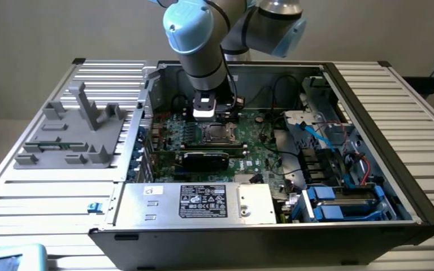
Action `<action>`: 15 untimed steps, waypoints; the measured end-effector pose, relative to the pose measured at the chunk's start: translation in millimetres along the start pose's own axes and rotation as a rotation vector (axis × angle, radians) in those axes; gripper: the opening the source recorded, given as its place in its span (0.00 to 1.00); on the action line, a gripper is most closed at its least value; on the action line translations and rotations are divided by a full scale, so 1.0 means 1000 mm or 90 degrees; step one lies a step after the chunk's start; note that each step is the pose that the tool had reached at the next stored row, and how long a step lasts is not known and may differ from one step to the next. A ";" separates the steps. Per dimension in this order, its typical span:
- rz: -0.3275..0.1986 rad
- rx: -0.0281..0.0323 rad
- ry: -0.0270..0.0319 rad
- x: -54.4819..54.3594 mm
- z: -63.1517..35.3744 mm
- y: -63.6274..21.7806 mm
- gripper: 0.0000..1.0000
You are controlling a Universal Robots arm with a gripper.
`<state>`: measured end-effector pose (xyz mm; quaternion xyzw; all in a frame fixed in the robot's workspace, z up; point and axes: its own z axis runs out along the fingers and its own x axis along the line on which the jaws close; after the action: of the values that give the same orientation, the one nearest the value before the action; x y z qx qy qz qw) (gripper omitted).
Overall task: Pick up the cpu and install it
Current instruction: 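Install the first cpu locking lever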
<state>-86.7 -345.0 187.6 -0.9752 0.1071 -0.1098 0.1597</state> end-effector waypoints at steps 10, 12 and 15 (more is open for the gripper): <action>0.000 0.0045 0.0013 0.000 0.0001 0.0000 0.11; 0.001 0.0045 0.0015 0.000 0.0002 0.0000 0.11; 0.002 0.0043 0.0017 0.000 0.0001 0.0000 0.11</action>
<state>-86.7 -345.0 187.5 -0.9743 0.1082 -0.1112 0.1630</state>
